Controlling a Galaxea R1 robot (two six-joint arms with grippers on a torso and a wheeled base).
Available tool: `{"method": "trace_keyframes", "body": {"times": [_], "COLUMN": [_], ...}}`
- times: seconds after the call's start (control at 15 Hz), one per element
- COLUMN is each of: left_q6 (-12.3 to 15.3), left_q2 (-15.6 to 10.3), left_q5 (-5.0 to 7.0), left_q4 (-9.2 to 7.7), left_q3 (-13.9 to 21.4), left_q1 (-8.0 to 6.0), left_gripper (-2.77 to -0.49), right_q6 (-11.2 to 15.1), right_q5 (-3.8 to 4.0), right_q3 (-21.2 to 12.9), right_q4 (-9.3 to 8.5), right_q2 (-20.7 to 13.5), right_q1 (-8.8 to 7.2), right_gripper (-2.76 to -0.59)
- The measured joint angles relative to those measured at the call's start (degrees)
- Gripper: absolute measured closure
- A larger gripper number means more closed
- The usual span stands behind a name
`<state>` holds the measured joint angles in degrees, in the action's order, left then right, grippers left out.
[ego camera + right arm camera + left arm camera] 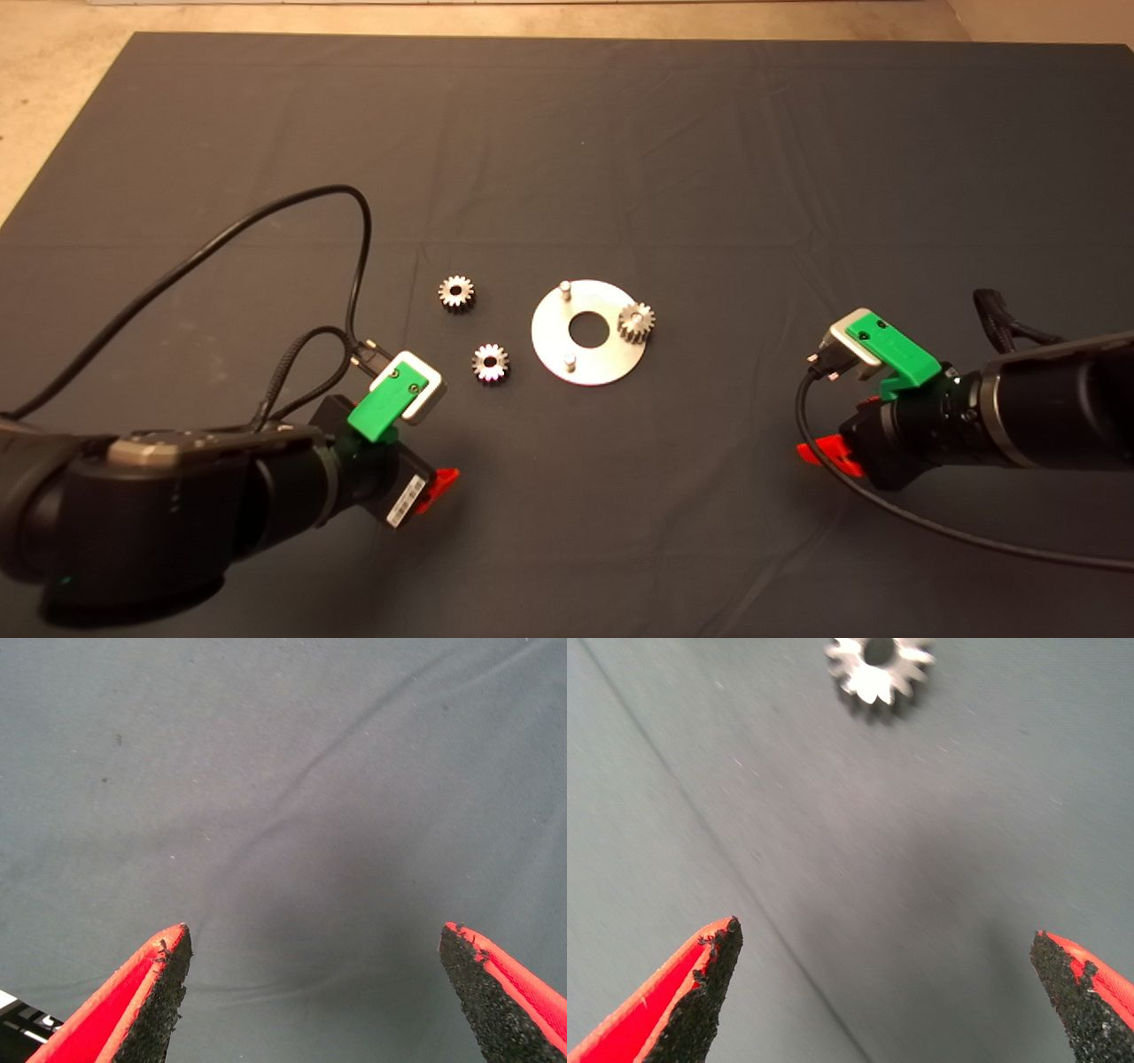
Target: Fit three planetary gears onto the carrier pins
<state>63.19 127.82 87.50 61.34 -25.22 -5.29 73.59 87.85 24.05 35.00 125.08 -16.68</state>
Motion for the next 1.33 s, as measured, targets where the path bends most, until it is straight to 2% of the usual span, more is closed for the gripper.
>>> {"method": "trace_keyframes", "body": {"times": [0.2,0.53,0.73,0.93,1.33], "left_q6": [-1.2,-1.8,-2.1,-2.9,-4.2], "left_q2": [1.0,4.2,6.3,6.8,6.8], "left_q5": [-0.02,-0.02,-0.07,0.0,-0.05], "left_q4": [0.83,1.04,1.06,1.12,1.14], "left_q3": [-1.1,-2.2,-4.4,-6.7,-9.2], "left_q1": [0.0,-0.01,-0.02,-0.16,-0.16], "left_gripper": [-2.35,-2.35,-2.35,-2.35,-2.35], "right_q6": [0.0,0.0,0.0,0.0,0.0], "right_q5": [-0.13,-0.11,-0.09,-0.13,-0.12], "right_q3": [0.0,-0.1,-0.2,-0.3,-0.3], "right_q4": [0.06,0.06,0.06,0.06,0.06], "right_q2": [0.0,-0.2,-0.2,-0.3,-0.3], "right_q1": [0.0,0.0,0.0,0.0,0.01], "right_gripper": [-2.07,-2.07,-2.07,-2.07,-2.07]}}
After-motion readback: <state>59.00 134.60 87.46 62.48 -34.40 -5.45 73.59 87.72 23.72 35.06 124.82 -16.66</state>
